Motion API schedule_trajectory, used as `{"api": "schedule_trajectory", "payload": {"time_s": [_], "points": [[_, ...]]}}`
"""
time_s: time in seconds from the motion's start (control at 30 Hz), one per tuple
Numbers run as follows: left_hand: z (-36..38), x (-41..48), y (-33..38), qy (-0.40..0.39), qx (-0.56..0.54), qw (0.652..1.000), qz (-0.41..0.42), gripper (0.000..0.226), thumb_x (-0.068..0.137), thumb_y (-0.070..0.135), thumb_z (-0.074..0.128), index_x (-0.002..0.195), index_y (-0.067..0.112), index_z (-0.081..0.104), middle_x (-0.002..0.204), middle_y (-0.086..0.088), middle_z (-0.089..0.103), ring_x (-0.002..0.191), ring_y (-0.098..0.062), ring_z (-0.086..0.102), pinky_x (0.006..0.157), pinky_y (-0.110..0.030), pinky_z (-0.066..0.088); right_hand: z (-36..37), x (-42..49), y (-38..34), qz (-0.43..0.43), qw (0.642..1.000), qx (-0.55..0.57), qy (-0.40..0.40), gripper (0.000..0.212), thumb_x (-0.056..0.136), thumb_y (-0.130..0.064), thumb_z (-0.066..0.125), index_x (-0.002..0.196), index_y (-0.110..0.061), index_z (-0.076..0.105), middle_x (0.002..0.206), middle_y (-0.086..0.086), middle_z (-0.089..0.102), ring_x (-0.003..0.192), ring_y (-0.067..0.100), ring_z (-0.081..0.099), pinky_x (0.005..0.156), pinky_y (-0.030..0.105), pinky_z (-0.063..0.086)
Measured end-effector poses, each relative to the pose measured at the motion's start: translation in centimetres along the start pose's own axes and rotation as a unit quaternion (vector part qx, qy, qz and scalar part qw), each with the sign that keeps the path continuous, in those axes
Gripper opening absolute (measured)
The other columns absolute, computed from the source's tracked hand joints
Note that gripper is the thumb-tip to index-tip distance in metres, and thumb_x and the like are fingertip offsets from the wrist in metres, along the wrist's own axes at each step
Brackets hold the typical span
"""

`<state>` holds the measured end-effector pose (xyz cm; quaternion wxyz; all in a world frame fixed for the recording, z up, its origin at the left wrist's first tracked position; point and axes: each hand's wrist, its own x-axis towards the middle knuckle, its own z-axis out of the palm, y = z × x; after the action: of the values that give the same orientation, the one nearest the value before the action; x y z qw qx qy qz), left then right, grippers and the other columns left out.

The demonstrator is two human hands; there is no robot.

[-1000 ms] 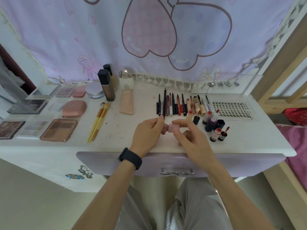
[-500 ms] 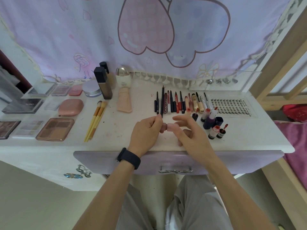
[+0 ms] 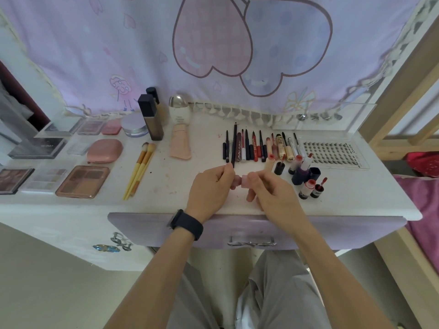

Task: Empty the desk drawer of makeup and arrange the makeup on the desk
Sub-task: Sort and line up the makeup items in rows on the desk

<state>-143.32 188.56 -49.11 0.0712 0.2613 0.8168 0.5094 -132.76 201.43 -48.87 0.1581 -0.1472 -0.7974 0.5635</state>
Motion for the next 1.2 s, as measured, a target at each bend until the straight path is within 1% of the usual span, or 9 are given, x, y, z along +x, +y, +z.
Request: {"api": "schedule_trajectory", "payload": {"time_s": [0.13, 0.27, 0.37, 0.53, 0.73, 0.93, 1.03, 1.13, 1.2], "points": [[0.2, 0.3, 0.1, -0.003, 0.025, 1.0, 0.0, 0.054, 0.095, 0.05, 0.031, 0.067, 0.022, 0.068, 0.073, 0.031, 0.068, 0.074, 0.003, 0.065, 0.069, -0.02, 0.05, -0.1, -0.5, 0.5, -0.035, 0.999, -0.006, 0.004, 0.014, 0.102, -0.04, 0.057, 0.113, -0.035, 0.064, 0.093, -0.013, 0.073, 0.067, 0.004, 0.062, 0.06, 0.017, 0.047], [0.2, 0.5, 0.0, -0.001, 0.021, 1.0, -0.016, 0.053, 0.095, 0.049, 0.031, 0.067, 0.026, 0.069, 0.07, 0.032, 0.067, 0.072, 0.005, 0.064, 0.064, -0.016, 0.044, 0.3, -0.9, 0.8, -0.091, 0.994, -0.033, 0.043, 0.017, 0.102, -0.023, 0.061, 0.116, -0.031, 0.062, 0.087, -0.011, 0.067, 0.063, 0.011, 0.056, 0.059, 0.016, 0.044], [0.2, 0.5, -0.2, 0.0, 0.018, 1.0, -0.017, 0.054, 0.1, 0.045, 0.033, 0.067, 0.025, 0.07, 0.071, 0.03, 0.067, 0.071, 0.0, 0.064, 0.063, -0.016, 0.046, 0.5, -1.0, 0.9, -0.122, 0.988, -0.054, 0.072, 0.02, 0.1, -0.014, 0.062, 0.116, -0.026, 0.063, 0.105, -0.011, 0.068, 0.075, 0.014, 0.061, 0.064, 0.017, 0.046], [0.2, 0.7, -0.2, -0.009, 0.013, 1.0, -0.019, 0.055, 0.103, 0.039, 0.035, 0.066, 0.019, 0.07, 0.068, 0.03, 0.067, 0.071, 0.0, 0.064, 0.065, -0.018, 0.045, 0.8, -1.3, 1.0, -0.16, 0.98, -0.07, 0.095, 0.023, 0.098, -0.007, 0.063, 0.115, -0.021, 0.064, 0.108, -0.016, 0.063, 0.086, 0.015, 0.064, 0.071, 0.02, 0.051], [-0.2, 0.9, -0.1, -0.023, -0.001, 0.999, -0.021, 0.055, 0.098, 0.035, 0.039, 0.05, 0.014, 0.057, 0.066, 0.0, 0.071, 0.067, -0.024, 0.066, 0.072, -0.04, 0.053, 0.8, -1.8, 1.4, -0.225, 0.96, -0.122, 0.117, 0.029, 0.095, 0.003, 0.064, 0.118, -0.014, 0.065, 0.117, -0.007, 0.061, 0.095, 0.008, 0.061, 0.082, 0.013, 0.047], [-0.6, 1.0, 0.2, -0.073, -0.021, 0.996, -0.039, 0.054, 0.096, 0.03, 0.045, 0.045, 0.017, 0.054, 0.055, 0.01, 0.065, 0.047, -0.002, 0.05, 0.055, -0.023, 0.039, 0.5, -2.3, 1.4, -0.242, 0.957, -0.111, 0.112, 0.028, 0.097, -0.008, 0.059, 0.119, -0.026, 0.062, 0.119, -0.009, 0.062, 0.096, 0.011, 0.062, 0.081, 0.014, 0.048], [-1.4, 1.7, 0.3, -0.119, -0.072, 0.987, -0.077, 0.053, 0.097, 0.031, 0.044, 0.053, 0.021, 0.071, 0.057, 0.011, 0.066, 0.048, -0.001, 0.045, 0.06, -0.023, 0.039, -0.5, -2.4, 0.9, -0.221, 0.963, -0.082, 0.131, 0.03, 0.096, -0.009, 0.058, 0.118, -0.029, 0.062, 0.117, -0.009, 0.063, 0.096, 0.014, 0.063, 0.08, 0.022, 0.052], [-1.6, 1.7, 0.3, -0.126, -0.09, 0.985, -0.079, 0.054, 0.098, 0.032, 0.042, 0.053, 0.039, 0.072, 0.073, 0.014, 0.074, 0.055, 0.001, 0.05, 0.065, -0.02, 0.043, -2.1, -2.3, 0.3, -0.197, 0.969, -0.055, 0.138, 0.026, 0.097, -0.007, 0.061, 0.114, -0.027, 0.063, 0.116, -0.01, 0.066, 0.096, 0.016, 0.066, 0.08, 0.026, 0.055], [-1.4, 1.6, 0.3, -0.109, -0.098, 0.986, -0.082, 0.056, 0.101, 0.036, 0.04, 0.057, 0.044, 0.073, 0.07, 0.016, 0.073, 0.052, 0.003, 0.051, 0.065, -0.022, 0.042, -3.0, -2.5, 0.0, -0.155, 0.977, -0.014, 0.144, 0.027, 0.098, -0.004, 0.063, 0.114, -0.027, 0.064, 0.112, -0.009, 0.07, 0.093, 0.019, 0.068, 0.081, 0.031, 0.058]]}}
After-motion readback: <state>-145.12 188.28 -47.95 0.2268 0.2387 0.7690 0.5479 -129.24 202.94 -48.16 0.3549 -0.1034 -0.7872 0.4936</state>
